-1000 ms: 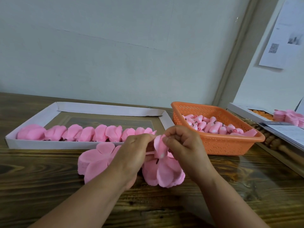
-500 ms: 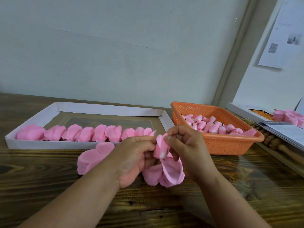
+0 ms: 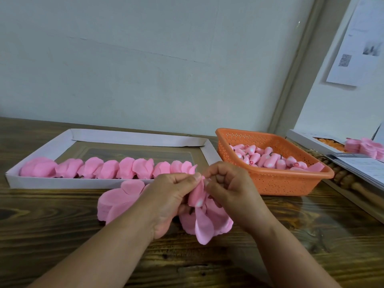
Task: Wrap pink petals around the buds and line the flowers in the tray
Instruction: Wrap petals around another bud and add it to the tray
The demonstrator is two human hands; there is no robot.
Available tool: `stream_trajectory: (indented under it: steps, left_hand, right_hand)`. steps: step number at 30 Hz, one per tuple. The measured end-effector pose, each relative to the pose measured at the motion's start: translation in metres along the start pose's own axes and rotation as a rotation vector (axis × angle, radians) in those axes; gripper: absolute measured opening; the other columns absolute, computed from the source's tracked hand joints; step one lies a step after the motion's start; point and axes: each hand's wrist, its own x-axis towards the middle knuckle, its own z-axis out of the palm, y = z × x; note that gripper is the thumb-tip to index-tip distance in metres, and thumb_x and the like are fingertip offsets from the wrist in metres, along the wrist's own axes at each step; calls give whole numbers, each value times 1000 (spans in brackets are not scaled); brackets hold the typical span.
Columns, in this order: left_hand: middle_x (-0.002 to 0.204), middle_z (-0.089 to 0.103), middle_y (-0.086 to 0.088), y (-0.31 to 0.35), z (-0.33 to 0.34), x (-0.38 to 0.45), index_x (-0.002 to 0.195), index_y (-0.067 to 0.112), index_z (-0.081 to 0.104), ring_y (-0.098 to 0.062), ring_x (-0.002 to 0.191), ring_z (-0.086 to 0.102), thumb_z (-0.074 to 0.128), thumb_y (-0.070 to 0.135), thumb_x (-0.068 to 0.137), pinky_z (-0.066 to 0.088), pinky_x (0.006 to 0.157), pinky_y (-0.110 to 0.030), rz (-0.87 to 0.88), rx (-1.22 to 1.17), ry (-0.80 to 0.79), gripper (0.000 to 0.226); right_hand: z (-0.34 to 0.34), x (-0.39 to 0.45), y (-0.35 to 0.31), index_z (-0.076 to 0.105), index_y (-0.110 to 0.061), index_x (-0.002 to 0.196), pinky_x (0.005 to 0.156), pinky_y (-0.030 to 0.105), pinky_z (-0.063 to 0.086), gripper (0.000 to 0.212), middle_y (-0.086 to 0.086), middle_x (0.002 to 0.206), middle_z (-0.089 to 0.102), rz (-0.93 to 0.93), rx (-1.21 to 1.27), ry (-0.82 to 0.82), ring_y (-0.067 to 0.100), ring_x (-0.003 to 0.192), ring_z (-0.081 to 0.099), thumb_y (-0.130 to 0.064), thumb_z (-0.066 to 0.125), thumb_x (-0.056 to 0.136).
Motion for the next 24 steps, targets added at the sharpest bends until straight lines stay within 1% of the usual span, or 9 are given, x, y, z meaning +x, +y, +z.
stream_trajectory:
  steps: [3, 6, 7, 10, 12, 15, 17, 20, 24]
  left_hand:
    - [78, 72, -14, -2, 0, 1, 77, 12, 76, -26, 75, 69, 63, 31, 79, 57, 75, -38, 17, 30, 36, 23]
    - [78, 73, -11, -1, 0, 1, 82, 15, 75, -24, 75, 69, 65, 31, 75, 55, 77, -41, 21, 42, 42, 20]
    - [79, 73, -10, -2, -1, 1, 86, 14, 73, -24, 75, 69, 65, 32, 73, 55, 76, -40, 18, 49, 40, 23]
    - [81, 73, -9, -1, -1, 1, 92, 11, 70, -22, 75, 70, 67, 29, 76, 57, 68, -34, 15, 70, 36, 24]
    - [79, 73, -10, -1, 0, 1, 89, 10, 70, -22, 73, 70, 68, 33, 69, 56, 63, -31, 26, 67, 38, 30]
    - [81, 73, -15, -1, 0, 2, 84, 8, 70, -24, 76, 70, 68, 36, 63, 58, 65, -31, 32, 43, 40, 35]
    - [92, 74, -16, 1, 0, 3, 93, 6, 71, -27, 85, 71, 65, 32, 75, 58, 69, -31, 3, 18, 19, 32]
    - [96, 75, -11, 5, -4, 0, 102, 11, 72, -25, 91, 71, 58, 20, 92, 58, 70, -29, -57, 63, -31, 19]
    - [94, 75, -12, 9, -5, -3, 90, 18, 75, -32, 95, 70, 56, 21, 94, 58, 69, -29, -65, 191, -51, 21]
  right_hand:
    - [1, -1, -2, 60, 1, 88, 49, 15, 42, 8, 6, 59, 61, 1, 6, -5, 7, 49, 57, 7, 54, 89]
    - [0, -1, -2, 63, -6, 99, 52, 28, 40, 16, 33, 68, 57, 4, 1, -3, 31, 52, 50, 4, 54, 90]
    - [0, -1, -2, 64, -9, 103, 53, 33, 38, 20, 38, 70, 53, 13, 1, -11, 32, 53, 46, 3, 54, 91]
    - [-2, -1, -3, 67, -7, 99, 56, 43, 43, 18, 40, 75, 56, 43, 31, -62, 46, 59, 52, 2, 53, 91]
    - [-3, 0, -3, 65, 0, 90, 57, 43, 47, 11, 39, 75, 59, 62, 59, -46, 52, 62, 54, 4, 54, 89]
    - [-6, 2, 0, 61, 4, 83, 49, 31, 46, 6, 35, 66, 59, 75, 82, 10, 32, 48, 54, 6, 57, 87]
    - [-7, 2, 1, 61, 1, 79, 43, 24, 44, 10, 26, 57, 58, 81, 84, 58, 18, 41, 51, 6, 58, 86]
    - [-8, 2, 1, 62, -1, 76, 41, 22, 42, 14, 13, 50, 57, 88, 98, 103, 14, 37, 49, 7, 58, 86]
    - [-8, 2, 0, 62, -2, 75, 41, 22, 42, 14, 9, 49, 58, 97, 96, 91, 14, 37, 49, 7, 58, 86]
